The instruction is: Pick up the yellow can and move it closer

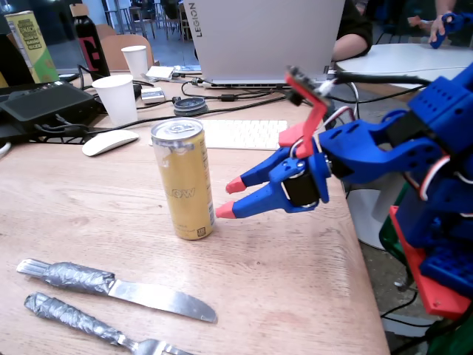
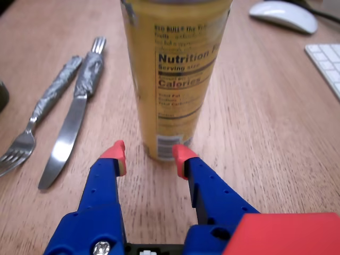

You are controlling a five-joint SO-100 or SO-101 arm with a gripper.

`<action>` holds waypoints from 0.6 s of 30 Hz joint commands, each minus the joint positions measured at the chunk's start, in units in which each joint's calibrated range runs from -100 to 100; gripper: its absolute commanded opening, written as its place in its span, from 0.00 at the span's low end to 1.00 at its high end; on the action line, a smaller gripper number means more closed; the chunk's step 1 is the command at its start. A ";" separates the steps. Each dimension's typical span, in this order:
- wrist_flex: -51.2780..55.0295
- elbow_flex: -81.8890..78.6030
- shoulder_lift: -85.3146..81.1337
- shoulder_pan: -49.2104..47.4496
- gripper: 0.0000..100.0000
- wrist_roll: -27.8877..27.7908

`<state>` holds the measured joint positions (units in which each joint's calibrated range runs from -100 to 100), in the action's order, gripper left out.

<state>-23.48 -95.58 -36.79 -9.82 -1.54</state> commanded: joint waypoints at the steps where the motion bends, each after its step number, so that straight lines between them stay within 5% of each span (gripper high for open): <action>1: -18.72 -3.00 7.03 0.00 0.20 -0.15; 5: -32.93 -3.10 18.10 1.19 0.20 -0.20; 10: -34.24 -3.10 19.47 0.51 0.21 -0.20; 18: -34.49 -3.10 19.55 2.03 0.61 -0.59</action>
<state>-56.85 -98.11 -17.25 -9.72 -2.17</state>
